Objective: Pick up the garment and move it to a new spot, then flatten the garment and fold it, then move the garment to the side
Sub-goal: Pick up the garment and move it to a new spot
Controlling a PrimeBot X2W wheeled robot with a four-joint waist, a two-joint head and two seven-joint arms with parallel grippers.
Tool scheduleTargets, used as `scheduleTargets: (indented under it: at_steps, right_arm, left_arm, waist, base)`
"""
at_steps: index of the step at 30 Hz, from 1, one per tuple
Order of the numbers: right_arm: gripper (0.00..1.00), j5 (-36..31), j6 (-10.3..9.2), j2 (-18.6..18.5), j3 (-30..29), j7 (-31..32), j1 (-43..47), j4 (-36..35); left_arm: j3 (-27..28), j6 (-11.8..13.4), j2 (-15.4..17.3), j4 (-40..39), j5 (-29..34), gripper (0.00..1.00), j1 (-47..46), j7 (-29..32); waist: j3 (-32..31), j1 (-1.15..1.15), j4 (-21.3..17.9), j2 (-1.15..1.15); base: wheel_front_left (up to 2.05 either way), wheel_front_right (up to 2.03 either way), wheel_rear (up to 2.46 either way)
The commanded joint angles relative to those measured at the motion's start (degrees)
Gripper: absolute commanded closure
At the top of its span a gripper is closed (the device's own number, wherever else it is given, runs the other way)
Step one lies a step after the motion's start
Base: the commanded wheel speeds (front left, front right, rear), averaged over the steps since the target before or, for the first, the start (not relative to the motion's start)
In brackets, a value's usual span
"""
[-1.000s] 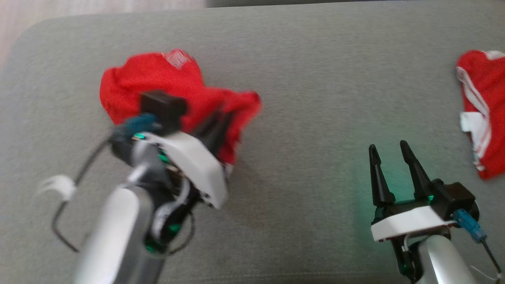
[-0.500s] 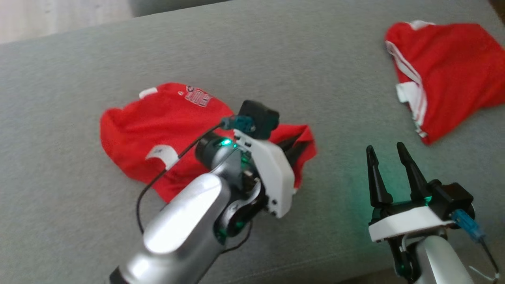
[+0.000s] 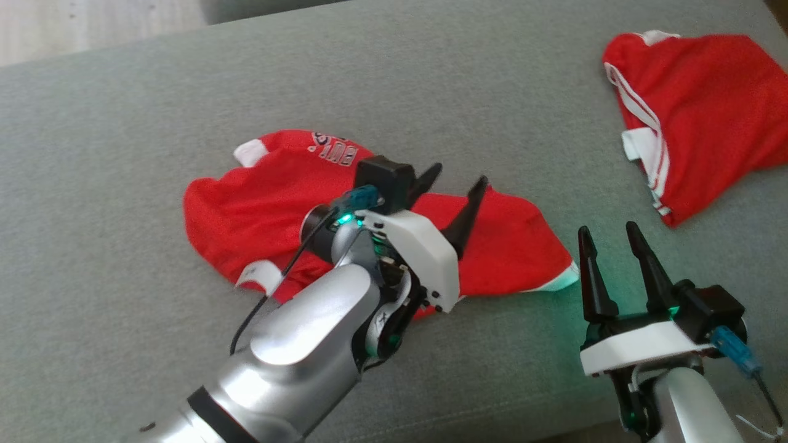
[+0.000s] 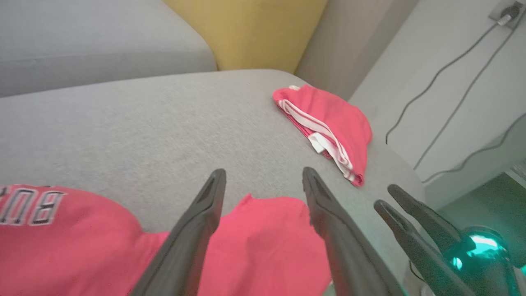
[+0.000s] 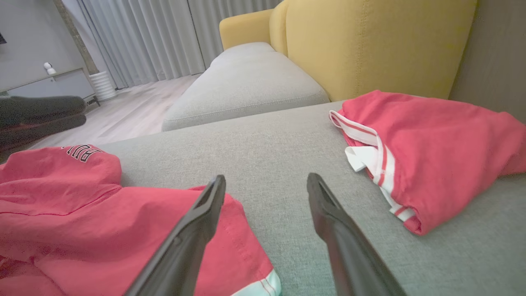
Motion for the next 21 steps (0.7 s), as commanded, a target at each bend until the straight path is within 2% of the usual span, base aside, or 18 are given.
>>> scheduleTargets:
  at_steps: [1, 4, 8, 15, 18, 21]
  right_arm:
    - [0.0, -0.59, -0.04, -0.14, 0.78, -0.62, -1.05, -1.86]
    - [0.0, -1.06, -0.04, -0.14, 0.22, -0.62, -0.66, -2.4]
    - [0.0, -1.75, -0.04, -0.14, -0.7, -0.62, 0.37, -3.21]
    - [0.0, -4.47, -0.04, -0.14, -3.28, -0.62, 2.94, -4.7]
    - [0.0, -5.92, -0.04, -0.14, -4.55, -0.62, 3.98, -5.22]
    - [0.0, -6.82, -0.04, -0.14, -5.31, -0.62, 5.06, -5.49]
  left_arm:
    - [1.49, 1.0, -0.11, -1.0, 0.37, 0.0, -2.86, -2.73]
    - [2.25, 2.94, 0.91, -0.58, 1.47, 0.0, -0.55, -6.79]
    - [3.55, 5.75, 4.43, -2.22, 2.55, 0.0, 4.82, -11.23]
    - [9.27, 10.97, 10.2, -8.39, 6.45, 0.0, 16.16, -14.23]
    - [12.82, 11.46, 11.04, -11.23, 10.22, 0.0, 21.14, -14.28]
    - [16.31, 10.66, 11.29, -12.57, 13.95, 0.0, 25.91, -14.29]
  waist:
    - [-1.0, 0.0, 1.42, 0.0]
    - [-2.19, 0.0, 2.7, 0.0]
    - [-3.42, 0.0, 4.25, 0.0]
    - [-5.07, 0.0, 7.36, 0.0]
    - [-5.49, 0.0, 8.69, 0.0]
    - [-6.34, 0.0, 9.63, 0.0]
  base:
    - [0.0, 0.0, 0.0]
    - [0.0, 0.0, 0.0]
    - [0.0, 0.0, 0.0]
    - [0.0, 0.0, 0.0]
    - [0.0, 0.0, 0.0]
    - [0.0, 0.0, 0.0]
